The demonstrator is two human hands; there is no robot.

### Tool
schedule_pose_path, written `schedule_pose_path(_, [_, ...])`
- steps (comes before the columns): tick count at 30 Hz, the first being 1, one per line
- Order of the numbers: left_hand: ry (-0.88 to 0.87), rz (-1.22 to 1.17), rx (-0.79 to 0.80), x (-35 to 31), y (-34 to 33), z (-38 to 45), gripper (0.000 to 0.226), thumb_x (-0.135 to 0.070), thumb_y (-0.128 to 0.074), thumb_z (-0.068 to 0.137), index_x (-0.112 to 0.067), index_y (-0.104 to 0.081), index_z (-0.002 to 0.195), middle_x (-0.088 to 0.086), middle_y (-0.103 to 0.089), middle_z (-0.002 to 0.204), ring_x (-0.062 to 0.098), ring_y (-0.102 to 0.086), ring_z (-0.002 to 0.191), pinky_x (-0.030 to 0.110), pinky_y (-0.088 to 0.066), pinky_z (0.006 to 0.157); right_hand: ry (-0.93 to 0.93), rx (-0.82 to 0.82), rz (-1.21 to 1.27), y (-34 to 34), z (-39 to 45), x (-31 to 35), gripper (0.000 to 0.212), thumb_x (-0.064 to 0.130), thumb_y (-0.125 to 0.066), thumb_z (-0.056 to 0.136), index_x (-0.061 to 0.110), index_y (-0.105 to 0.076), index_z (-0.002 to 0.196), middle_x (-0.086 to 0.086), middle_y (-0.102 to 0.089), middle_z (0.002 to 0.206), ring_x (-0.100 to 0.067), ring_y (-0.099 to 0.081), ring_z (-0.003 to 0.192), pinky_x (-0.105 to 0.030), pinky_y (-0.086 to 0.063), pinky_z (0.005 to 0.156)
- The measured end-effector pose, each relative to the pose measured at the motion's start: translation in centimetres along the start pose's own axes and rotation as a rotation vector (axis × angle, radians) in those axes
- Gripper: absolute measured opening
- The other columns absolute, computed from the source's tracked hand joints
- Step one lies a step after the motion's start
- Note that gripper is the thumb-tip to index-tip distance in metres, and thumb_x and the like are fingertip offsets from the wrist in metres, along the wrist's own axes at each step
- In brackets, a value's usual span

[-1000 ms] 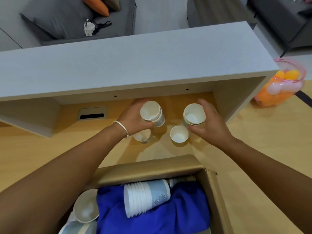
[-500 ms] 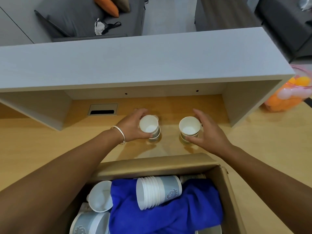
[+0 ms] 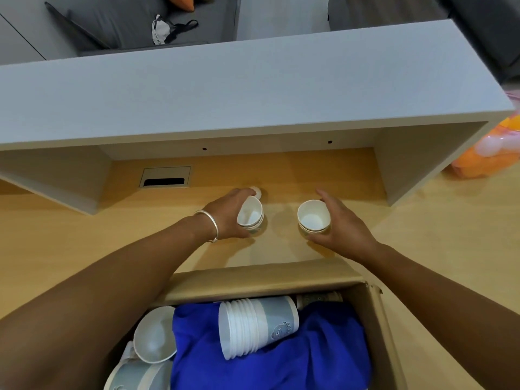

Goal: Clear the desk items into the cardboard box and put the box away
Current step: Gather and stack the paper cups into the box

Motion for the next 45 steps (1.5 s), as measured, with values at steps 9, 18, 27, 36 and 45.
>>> schedule_pose_path(9, [-0.173, -0.251, -0.220, -5.6, 6.9, -2.2, 0.087, -0.041, -0.084, 0.062, -0.027, -0.036, 0.133, -0.008, -0.048, 0.119, 0.014, -0.051, 0.104, 0.027, -0.048, 0.084, 0.059, 0.117, 0.119, -2.2, 0.7, 2.1, 0.111, 0.037, -0.088, 0.063, 0.033, -0.019, 0.150, 0.004, -0.041, 0.145, -0.012, -0.044, 0.122, -0.025, -0.037, 0.094])
schedule_pose_path(18, [-0.259, -0.185, -0.172, -10.4, 4.9, -2.5, 0.089, -0.048, -0.083, 0.061, -0.030, -0.035, 0.133, -0.006, -0.053, 0.126, 0.016, -0.054, 0.107, 0.032, -0.049, 0.088, 0.025, 0.184, 0.168, -2.2, 0.2, 0.3, 0.117, 0.039, -0.091, 0.056, 0.036, -0.019, 0.149, 0.004, -0.046, 0.137, -0.010, -0.050, 0.120, -0.032, -0.045, 0.102])
schedule_pose_path(27, [-0.136, -0.204, 0.029, -6.1, 2.2, -0.4, 0.124, -0.045, -0.091, 0.052, -0.031, -0.016, 0.149, 0.000, -0.040, 0.145, 0.013, -0.043, 0.130, 0.030, -0.039, 0.105, 0.015, 0.185, 0.145, -1.3, 0.2, -1.0, 0.118, 0.041, -0.091, 0.056, 0.036, -0.018, 0.149, 0.008, -0.045, 0.138, -0.005, -0.047, 0.119, -0.031, -0.044, 0.100])
schedule_pose_path(36, [0.140, 0.061, -0.066, 2.6, 1.7, 4.3, 0.078, -0.038, -0.072, 0.077, -0.037, -0.028, 0.142, 0.005, -0.040, 0.138, 0.031, -0.050, 0.118, 0.040, -0.049, 0.091, 0.073, 0.217, 0.185, -3.1, 1.7, 0.1, 0.117, 0.041, -0.091, 0.055, 0.035, -0.021, 0.148, 0.012, -0.040, 0.144, 0.005, -0.039, 0.118, -0.029, -0.041, 0.103])
schedule_pose_path(45, [0.066, 0.215, 0.042, 1.1, -1.1, 7.3, 0.048, -0.039, -0.063, 0.084, -0.036, -0.050, 0.130, 0.000, -0.045, 0.134, 0.025, -0.051, 0.115, 0.033, -0.046, 0.091, 0.138, 0.181, 0.177, -3.8, 2.5, 0.7, 0.092, 0.043, -0.086, 0.061, 0.042, -0.035, 0.138, 0.019, -0.046, 0.136, -0.002, -0.047, 0.119, -0.031, -0.046, 0.096])
Point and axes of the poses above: each hand's wrist, its own z-axis towards the middle knuckle, its own y-axis out of the back of the hand, x = y × z, the point moved 10 cm from there along z, towards the middle knuckle
